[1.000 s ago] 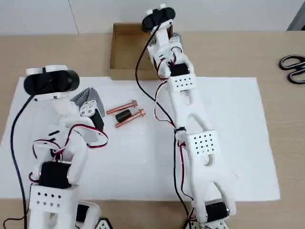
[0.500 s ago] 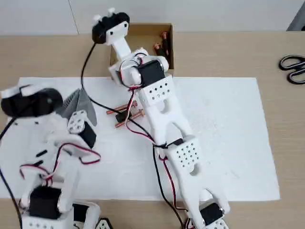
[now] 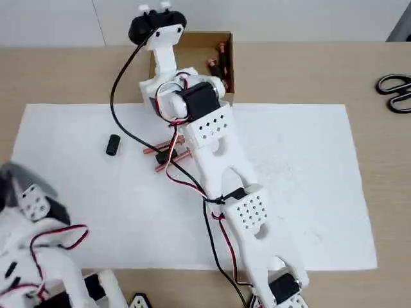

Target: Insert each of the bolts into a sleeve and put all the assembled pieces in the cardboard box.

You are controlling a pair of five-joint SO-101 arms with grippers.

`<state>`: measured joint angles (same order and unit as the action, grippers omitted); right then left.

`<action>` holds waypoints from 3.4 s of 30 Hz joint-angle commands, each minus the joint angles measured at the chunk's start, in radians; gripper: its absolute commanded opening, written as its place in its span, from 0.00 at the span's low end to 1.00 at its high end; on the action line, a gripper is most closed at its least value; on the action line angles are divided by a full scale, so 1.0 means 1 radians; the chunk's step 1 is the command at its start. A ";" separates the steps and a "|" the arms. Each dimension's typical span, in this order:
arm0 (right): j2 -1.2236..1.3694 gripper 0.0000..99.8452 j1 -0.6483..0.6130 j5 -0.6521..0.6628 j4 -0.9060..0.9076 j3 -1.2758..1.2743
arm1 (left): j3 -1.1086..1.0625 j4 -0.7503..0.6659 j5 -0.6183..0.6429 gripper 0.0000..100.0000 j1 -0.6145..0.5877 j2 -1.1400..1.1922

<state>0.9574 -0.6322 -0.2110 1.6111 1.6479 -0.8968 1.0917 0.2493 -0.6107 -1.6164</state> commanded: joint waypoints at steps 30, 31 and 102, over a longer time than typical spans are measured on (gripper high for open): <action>0.369 0.27 -0.321 -0.276 -0.374 0.034 | -0.127 0.143 -0.041 0.01 -0.118 -0.196; 0.374 0.28 -0.331 -0.278 -0.375 0.034 | -0.127 0.143 -0.041 0.01 -0.118 -0.196; 0.015 0.00 0.254 -0.296 0.005 0.035 | 0.331 -0.044 0.038 0.01 0.356 0.784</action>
<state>1.1462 -0.3928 -0.5715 1.4730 1.6586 -0.6943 1.0349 0.2785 -0.3544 -1.0840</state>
